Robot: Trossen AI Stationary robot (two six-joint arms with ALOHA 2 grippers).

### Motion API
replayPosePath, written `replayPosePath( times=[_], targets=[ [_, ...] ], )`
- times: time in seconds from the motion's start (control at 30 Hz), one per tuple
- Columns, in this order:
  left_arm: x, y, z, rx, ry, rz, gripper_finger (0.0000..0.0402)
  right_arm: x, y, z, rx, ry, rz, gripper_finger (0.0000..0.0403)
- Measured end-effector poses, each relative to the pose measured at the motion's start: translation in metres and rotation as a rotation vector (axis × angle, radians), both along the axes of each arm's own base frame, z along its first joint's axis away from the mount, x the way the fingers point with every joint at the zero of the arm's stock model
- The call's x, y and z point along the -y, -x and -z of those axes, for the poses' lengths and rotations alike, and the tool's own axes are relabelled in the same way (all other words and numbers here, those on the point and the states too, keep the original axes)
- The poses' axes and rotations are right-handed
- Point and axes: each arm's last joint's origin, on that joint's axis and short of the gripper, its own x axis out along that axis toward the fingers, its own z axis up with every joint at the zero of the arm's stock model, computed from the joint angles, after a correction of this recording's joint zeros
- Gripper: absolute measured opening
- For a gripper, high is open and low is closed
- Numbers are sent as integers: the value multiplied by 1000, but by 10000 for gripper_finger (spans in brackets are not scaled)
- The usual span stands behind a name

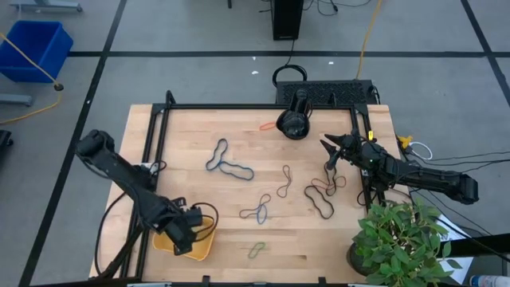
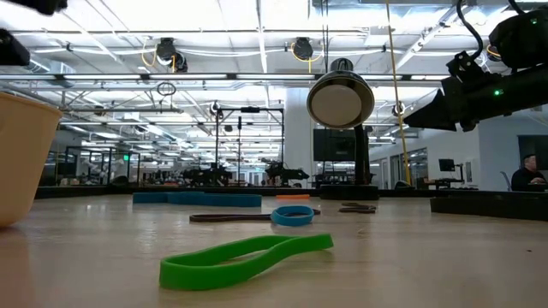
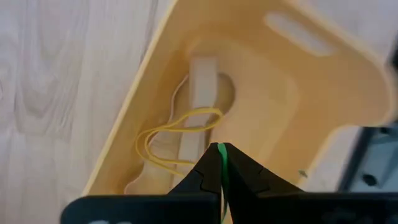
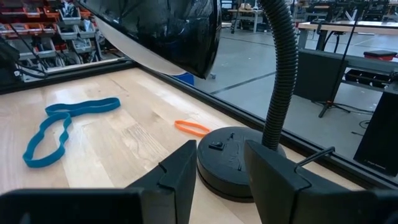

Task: Pick and place rubber bands into bin
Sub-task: Put the top green rubberband into the yellow bin

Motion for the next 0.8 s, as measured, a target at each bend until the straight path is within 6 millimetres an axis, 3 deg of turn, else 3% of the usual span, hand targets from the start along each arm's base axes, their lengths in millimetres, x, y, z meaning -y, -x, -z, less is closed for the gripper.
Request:
replayPosePath(
  times=[0.13,0.43,0.8],
  targets=[
    [5,-5,11,-16,-19,23,24,0,0,0,-1,0,0,130],
    [9,-10,26,-44,-58,35,8,0,0,0,-4,2,0,130],
    [3,-16,25,-47,-51,7,72,0,0,0,-7,1,0,130]
  ],
)
